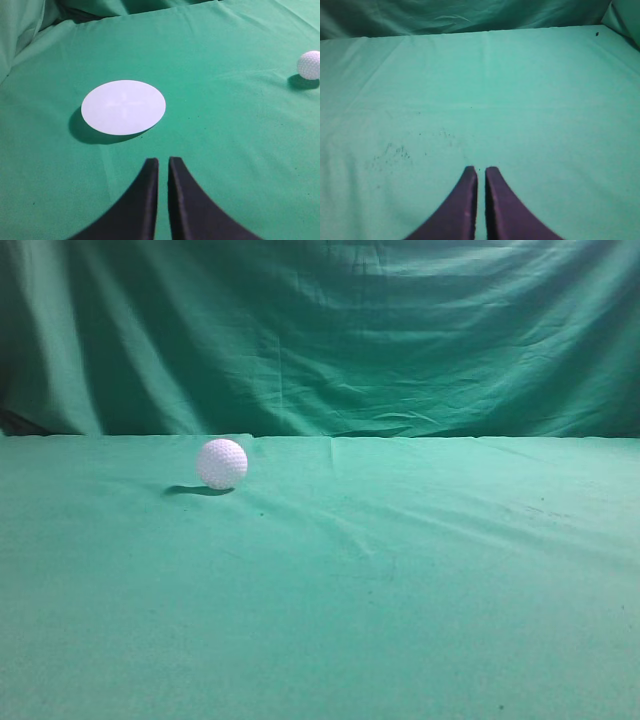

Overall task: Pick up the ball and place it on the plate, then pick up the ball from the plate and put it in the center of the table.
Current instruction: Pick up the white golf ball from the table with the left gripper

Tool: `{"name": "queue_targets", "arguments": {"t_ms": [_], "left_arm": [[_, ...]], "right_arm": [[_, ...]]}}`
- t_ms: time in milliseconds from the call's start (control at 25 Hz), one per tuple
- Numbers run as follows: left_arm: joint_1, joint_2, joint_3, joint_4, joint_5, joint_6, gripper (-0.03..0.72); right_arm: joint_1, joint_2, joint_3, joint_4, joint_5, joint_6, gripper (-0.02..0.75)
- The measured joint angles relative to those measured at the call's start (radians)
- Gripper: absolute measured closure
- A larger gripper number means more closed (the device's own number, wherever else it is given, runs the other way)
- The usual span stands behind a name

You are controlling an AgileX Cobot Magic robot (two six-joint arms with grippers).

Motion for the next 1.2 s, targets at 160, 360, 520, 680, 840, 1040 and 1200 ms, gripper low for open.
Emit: {"name": "queue_targets", "arguments": {"t_ms": [160, 360, 520, 680, 840, 1040, 1200], "left_arm": [[0.000, 0.000, 0.000, 0.000, 0.000, 0.000, 0.639], [0.000, 0.000, 0.000, 0.000, 0.000, 0.000, 0.639], [0.000, 0.000, 0.000, 0.000, 0.000, 0.000, 0.639], [0.000, 0.000, 0.000, 0.000, 0.000, 0.000, 0.639], [0.000, 0.000, 0.000, 0.000, 0.000, 0.000, 0.639], [0.000, 0.000, 0.000, -0.057, -0.058, -0.010, 0.639], [0.000, 0.000, 0.000, -0.171, -0.256, -0.020, 0.639]], "right_arm": [[0.000, 0.000, 0.000, 0.000, 0.000, 0.000, 0.688], [0.000, 0.000, 0.000, 0.000, 0.000, 0.000, 0.688], [0.000, 0.000, 0.000, 0.000, 0.000, 0.000, 0.688], [0.000, 0.000, 0.000, 0.000, 0.000, 0.000, 0.688], [0.000, 0.000, 0.000, 0.000, 0.000, 0.000, 0.688], [0.000, 0.000, 0.000, 0.000, 0.000, 0.000, 0.688], [0.000, 0.000, 0.000, 0.000, 0.000, 0.000, 0.688]]}}
